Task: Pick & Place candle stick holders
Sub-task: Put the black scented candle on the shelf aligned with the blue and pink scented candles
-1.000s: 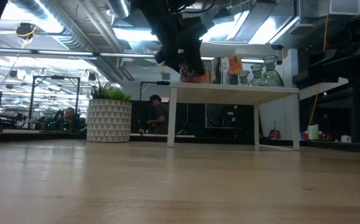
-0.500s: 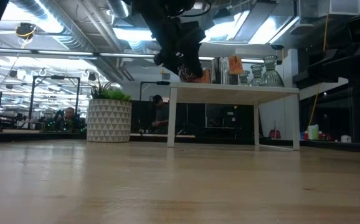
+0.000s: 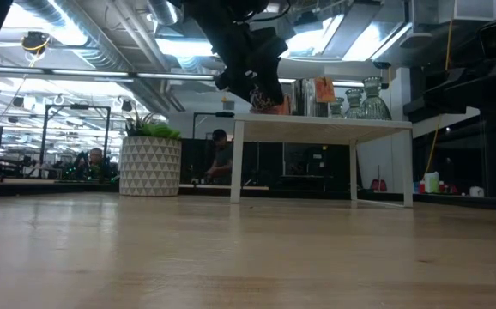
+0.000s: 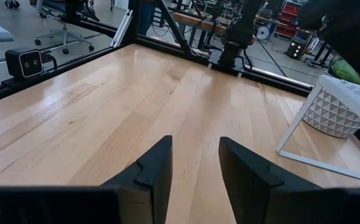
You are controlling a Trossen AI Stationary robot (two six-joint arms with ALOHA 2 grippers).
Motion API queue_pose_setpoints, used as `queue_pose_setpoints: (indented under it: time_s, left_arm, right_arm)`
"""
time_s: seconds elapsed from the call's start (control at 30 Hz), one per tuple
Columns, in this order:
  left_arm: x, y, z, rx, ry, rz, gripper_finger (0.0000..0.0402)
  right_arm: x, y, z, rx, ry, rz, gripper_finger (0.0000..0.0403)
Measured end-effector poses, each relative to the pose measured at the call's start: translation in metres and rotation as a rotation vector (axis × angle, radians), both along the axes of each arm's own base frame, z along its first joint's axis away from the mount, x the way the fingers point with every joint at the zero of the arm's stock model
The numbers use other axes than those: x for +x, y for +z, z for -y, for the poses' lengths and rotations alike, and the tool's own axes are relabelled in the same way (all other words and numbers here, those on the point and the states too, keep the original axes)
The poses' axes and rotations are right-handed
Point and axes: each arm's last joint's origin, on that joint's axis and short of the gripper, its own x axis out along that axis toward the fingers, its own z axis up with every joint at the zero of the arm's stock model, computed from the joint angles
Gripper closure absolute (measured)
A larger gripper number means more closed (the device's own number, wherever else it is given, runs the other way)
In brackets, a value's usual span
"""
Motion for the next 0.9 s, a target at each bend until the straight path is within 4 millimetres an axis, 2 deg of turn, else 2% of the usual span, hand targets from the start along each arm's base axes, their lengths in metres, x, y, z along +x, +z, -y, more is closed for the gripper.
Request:
queue_pose_setpoints:
  time_s: [0.3, 0.63, 0.9]
  left_arm:
    - [0.000, 0.000, 0.000, -0.018, 0.019, 0.012, 0.0099]
    - [0.011, -0.020, -0.002, -0.023, 0.022, -0.022, 0.0099]
    - [0.013, -0.019, -0.001, -0.008, 0.007, -0.011, 0.0099]
  right_arm:
    - [0.000, 0.000, 0.000, 0.000, 0.000, 0.000, 0.0268]
    - [0.000, 0.000, 0.000, 0.000, 0.000, 0.000, 0.0268]
    - [0.000, 0.000, 0.000, 0.000, 0.000, 0.000, 0.0268]
